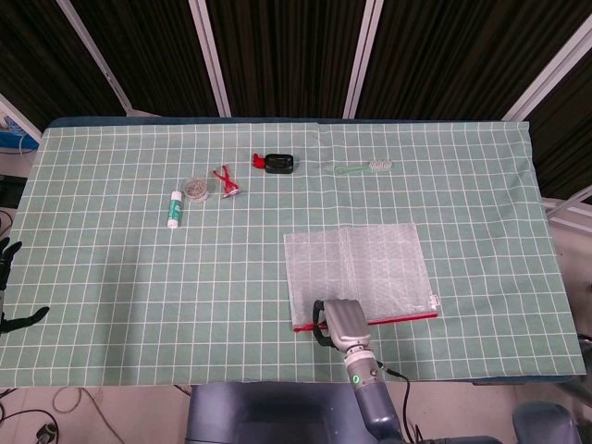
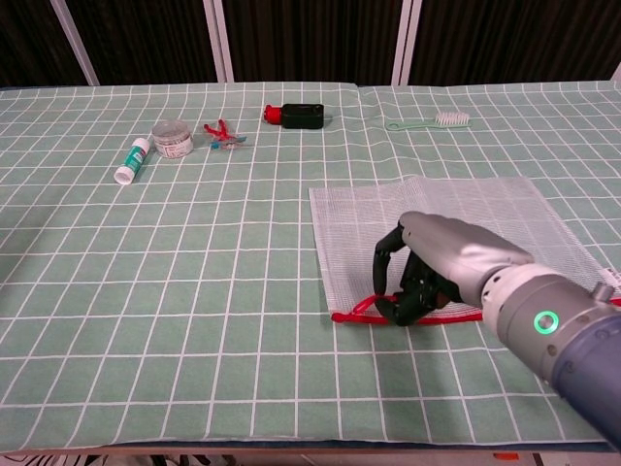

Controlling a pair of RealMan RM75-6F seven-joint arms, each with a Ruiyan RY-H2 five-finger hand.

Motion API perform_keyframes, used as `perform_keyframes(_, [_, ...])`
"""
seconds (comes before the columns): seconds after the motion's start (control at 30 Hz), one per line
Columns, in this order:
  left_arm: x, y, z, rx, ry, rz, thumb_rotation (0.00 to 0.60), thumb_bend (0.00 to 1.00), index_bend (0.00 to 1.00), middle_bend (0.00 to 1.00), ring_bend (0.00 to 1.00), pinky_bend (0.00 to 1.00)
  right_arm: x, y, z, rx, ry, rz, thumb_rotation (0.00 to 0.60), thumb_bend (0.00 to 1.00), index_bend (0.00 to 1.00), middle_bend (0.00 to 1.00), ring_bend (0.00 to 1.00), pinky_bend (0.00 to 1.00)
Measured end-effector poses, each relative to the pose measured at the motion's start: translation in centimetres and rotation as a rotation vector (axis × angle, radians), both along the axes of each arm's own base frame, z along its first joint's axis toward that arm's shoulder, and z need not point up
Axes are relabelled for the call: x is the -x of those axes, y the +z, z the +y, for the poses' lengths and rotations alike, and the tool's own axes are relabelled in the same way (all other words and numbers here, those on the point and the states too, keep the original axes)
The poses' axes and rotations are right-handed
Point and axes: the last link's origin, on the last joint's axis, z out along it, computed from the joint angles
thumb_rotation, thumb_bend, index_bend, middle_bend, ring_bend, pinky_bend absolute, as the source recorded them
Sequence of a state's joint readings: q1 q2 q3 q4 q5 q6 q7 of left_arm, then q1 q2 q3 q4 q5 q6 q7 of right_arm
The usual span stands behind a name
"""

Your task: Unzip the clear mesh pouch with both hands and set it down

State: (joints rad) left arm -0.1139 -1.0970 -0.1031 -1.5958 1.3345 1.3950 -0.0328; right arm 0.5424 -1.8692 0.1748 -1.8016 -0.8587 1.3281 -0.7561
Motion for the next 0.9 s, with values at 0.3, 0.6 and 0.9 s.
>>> perform_keyframes(0.3, [-1.8,-0.2,1.5,0.025,-0.043,0.021,0.600,0.04,0.00,0.00,0.00,0.00,-2.3,3.9,-2.8,0.100,0.060,-0.030,0.600,0.65,0.70,1.00,1.00,1.00])
perform_keyframes(0.6, [-6.9,-0.9,5.4,0.078,-0.170,0.065,0.600,0.10,0.13,0.00,0.00,0.00,-5.6,7.7,-5.0,0.171,0.129,-0.059,0.600,0.65,0.72,1.00,1.00,1.00])
perform_keyframes(0.9, [-14.2,-2.6,10.2,0.161,-0.343,0.089,0.600,0.14,0.26,0.00,0.00,0.00,-8.2,9.6,-5.4,0.173,0.174,-0.076,0.600,0.66,0.73,1.00,1.00,1.00])
